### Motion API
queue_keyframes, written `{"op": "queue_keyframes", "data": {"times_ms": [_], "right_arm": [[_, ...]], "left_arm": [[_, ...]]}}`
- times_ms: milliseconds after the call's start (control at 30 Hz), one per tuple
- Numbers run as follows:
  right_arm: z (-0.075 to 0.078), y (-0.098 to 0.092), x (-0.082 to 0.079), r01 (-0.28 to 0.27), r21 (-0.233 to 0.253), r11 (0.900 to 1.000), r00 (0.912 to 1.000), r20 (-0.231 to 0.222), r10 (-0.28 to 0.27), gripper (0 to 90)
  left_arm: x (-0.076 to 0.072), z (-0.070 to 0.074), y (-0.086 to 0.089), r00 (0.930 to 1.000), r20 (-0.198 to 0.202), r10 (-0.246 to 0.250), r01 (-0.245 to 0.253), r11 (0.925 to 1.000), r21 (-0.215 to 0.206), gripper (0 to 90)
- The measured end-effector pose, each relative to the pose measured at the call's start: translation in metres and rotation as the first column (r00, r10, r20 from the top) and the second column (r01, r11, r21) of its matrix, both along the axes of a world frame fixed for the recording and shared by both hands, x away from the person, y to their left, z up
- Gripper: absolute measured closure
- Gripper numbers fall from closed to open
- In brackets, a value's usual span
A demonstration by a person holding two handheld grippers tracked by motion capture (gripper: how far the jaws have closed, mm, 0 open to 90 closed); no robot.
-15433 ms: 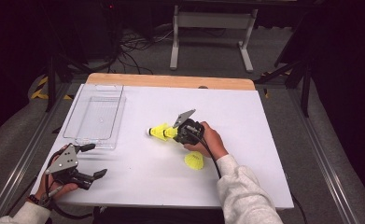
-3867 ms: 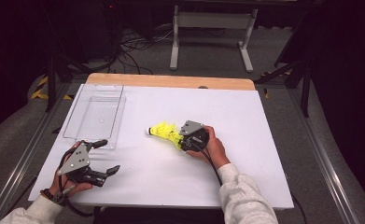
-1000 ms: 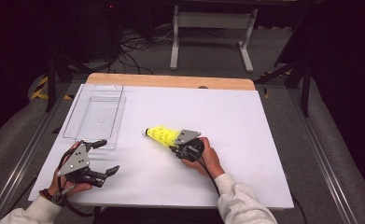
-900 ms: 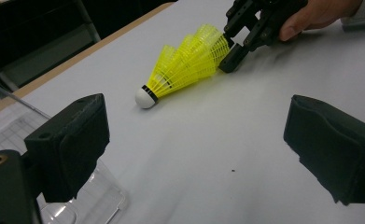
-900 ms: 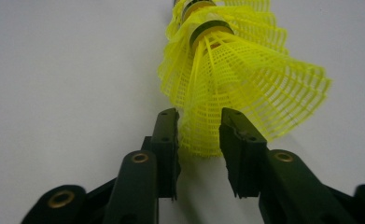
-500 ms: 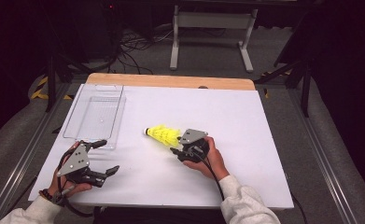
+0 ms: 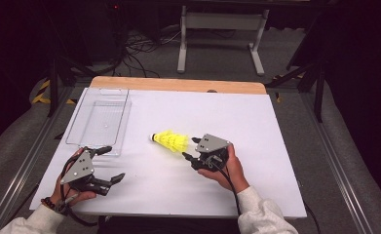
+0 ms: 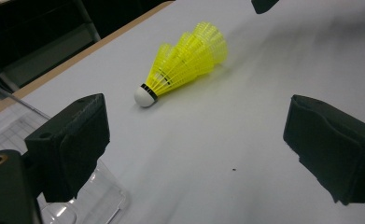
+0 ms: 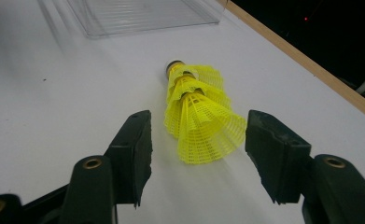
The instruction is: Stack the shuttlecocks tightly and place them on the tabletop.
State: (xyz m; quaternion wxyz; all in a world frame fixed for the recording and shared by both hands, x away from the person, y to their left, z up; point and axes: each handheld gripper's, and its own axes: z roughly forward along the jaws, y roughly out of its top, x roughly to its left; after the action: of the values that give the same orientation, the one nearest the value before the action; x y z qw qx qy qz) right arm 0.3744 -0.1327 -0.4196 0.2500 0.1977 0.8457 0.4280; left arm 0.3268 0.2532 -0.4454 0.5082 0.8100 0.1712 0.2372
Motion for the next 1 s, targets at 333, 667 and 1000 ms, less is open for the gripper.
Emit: {"op": "queue_keyframes", "data": {"times_ms": [333,667,1000], "right_arm": [[-0.002,-0.004,-0.001,0.034,0.009,0.999,0.9993,-0.015,-0.034,30.9],[-0.014,-0.004,0.000,0.086,0.009,0.996,0.9959,-0.030,-0.086,11.9],[-0.018,-0.019,-0.017,0.086,0.002,0.996,0.9961,0.019,-0.086,14.0]], "left_arm": [[-0.001,0.000,-0.001,1.0000,0.003,0.000,0.000,1.0000,0.000,8.1],[0.000,0.000,0.001,1.0000,0.001,0.001,-0.001,1.0000,-0.001,7.9],[0.002,0.000,0.002,1.0000,-0.007,0.004,-0.004,0.9999,-0.011,7.8]]}}
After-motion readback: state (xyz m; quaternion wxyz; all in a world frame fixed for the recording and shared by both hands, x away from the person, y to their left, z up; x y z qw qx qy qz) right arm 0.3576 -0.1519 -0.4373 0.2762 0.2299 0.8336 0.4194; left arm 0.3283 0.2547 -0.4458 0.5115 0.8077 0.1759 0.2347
